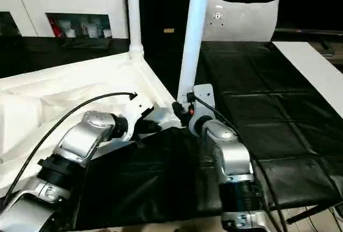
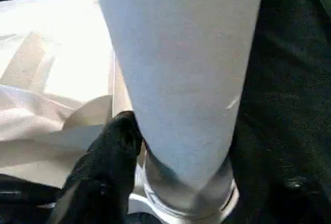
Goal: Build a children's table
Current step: Rotate leg to tighten
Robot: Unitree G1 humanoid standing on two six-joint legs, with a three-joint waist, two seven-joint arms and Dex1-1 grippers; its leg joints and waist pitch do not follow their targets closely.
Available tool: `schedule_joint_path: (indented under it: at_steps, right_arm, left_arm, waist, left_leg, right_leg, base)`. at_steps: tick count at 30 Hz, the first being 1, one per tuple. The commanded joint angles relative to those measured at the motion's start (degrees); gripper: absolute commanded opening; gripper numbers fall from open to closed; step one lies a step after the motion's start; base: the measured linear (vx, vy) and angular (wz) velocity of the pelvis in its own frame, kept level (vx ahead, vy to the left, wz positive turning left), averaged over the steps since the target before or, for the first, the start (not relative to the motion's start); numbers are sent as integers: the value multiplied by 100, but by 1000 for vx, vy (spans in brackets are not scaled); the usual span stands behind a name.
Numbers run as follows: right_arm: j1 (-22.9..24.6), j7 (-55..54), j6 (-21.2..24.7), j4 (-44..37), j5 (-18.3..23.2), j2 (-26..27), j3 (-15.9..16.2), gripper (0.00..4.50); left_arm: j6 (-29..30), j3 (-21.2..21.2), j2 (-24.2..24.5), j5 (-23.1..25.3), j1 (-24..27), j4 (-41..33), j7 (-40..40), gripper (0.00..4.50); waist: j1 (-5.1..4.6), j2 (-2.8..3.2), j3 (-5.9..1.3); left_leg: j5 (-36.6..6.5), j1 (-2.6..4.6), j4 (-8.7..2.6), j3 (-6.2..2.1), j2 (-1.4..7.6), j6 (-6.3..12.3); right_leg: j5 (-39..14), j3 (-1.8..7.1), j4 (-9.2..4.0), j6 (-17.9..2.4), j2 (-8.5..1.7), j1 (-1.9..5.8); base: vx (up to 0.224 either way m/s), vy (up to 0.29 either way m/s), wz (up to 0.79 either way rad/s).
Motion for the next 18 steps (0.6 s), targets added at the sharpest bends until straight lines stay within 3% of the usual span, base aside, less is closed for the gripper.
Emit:
schedule_joint_path:
  at_steps: [1,7,11,16,18]
  right_arm:
    - [48,285,115,44,186,246,518,302]
    - [161,522,-73,-73,190,29,497,354]
    - [266,890,-195,-164,323,-229,416,383]
    - [423,1728,-342,-333,535,-785,432,417]
    - [498,2382,-506,-362,611,-1252,480,423]
  left_arm:
    - [-280,5,-135,-99,-312,-274,148,0]
    - [-514,-113,177,-155,-130,-401,-265,0]
    - [-679,-143,373,-196,-42,-396,-530,0]
    - [-1197,-259,728,-270,-10,-297,-1085,0]
    - [-1541,-370,1004,-338,43,-291,-1624,0]
  waist:
    - [40,21,-411]
    - [23,30,-400]
    - [24,36,-396]
    - [56,37,-392]
    - [86,50,-395]
  left_leg:
    - [-886,62,-379,-93,244,133]
    - [-1074,67,-396,-100,256,56]
    - [-1057,70,-394,-98,260,81]
    - [-1032,75,-389,-90,275,164]
    - [-1055,76,-388,-99,275,172]
  right_leg:
    - [-976,262,-447,-1107,-422,283]
    - [-1236,265,-468,-1060,-429,286]
    - [-1124,268,-457,-1099,-425,284]
    - [-1007,266,-442,-1172,-428,285]
    - [-1030,261,-445,-1147,-428,296]
  base:
    - [0,0,0]
    - [0,0,0]
    - [0,0,0]
    - [0,0,0]
    - [0,0,0]
